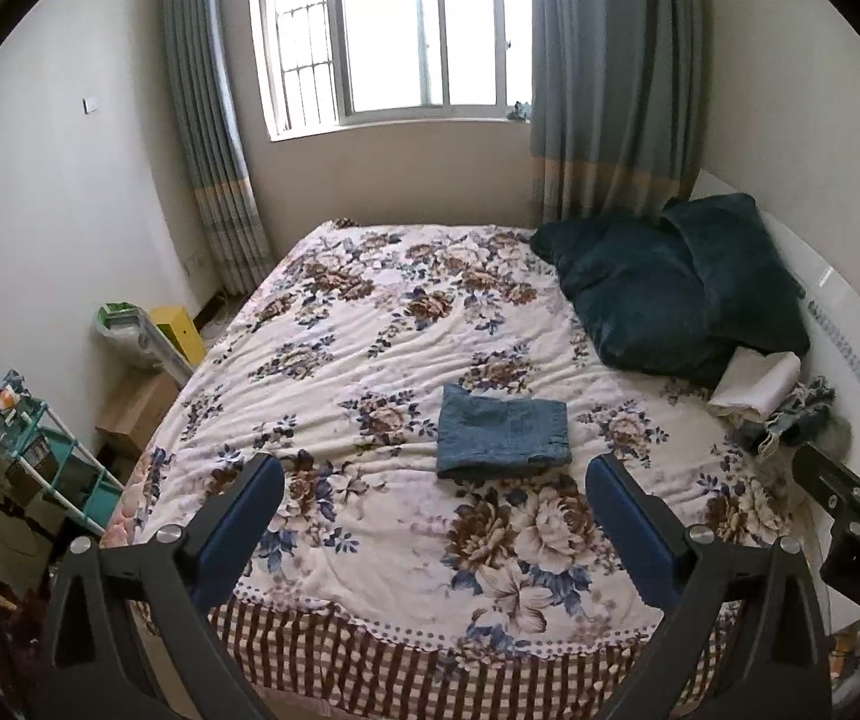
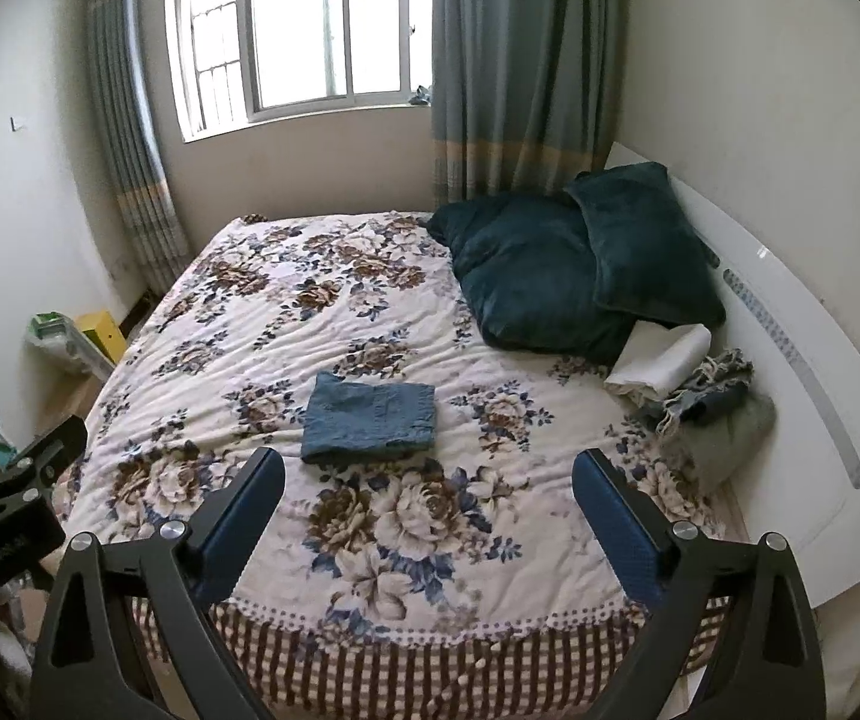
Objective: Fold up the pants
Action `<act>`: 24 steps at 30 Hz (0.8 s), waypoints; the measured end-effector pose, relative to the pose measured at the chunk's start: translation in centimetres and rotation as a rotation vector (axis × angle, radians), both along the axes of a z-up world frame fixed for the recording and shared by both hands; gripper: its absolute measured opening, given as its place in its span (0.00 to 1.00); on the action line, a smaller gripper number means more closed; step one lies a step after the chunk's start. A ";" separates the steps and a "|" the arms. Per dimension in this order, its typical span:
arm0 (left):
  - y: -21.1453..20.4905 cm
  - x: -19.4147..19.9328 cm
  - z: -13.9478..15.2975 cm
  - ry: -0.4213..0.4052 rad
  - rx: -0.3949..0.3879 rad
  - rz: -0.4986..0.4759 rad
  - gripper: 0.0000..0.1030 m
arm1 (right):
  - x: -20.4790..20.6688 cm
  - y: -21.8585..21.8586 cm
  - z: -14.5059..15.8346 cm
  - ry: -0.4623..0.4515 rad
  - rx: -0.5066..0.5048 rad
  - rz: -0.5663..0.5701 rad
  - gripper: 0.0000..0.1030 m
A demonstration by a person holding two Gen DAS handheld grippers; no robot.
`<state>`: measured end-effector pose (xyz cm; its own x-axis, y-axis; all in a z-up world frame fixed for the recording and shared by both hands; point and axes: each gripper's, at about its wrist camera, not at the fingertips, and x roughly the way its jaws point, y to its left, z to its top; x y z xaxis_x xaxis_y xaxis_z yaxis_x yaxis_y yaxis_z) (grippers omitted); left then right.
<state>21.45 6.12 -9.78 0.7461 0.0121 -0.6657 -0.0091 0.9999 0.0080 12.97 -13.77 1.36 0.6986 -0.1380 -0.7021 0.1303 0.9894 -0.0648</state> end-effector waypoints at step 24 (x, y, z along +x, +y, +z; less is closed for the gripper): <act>-0.4 10.1 -5.8 0.118 0.044 0.011 1.00 | 12.4 -0.5 -9.3 0.109 -0.019 -0.052 0.96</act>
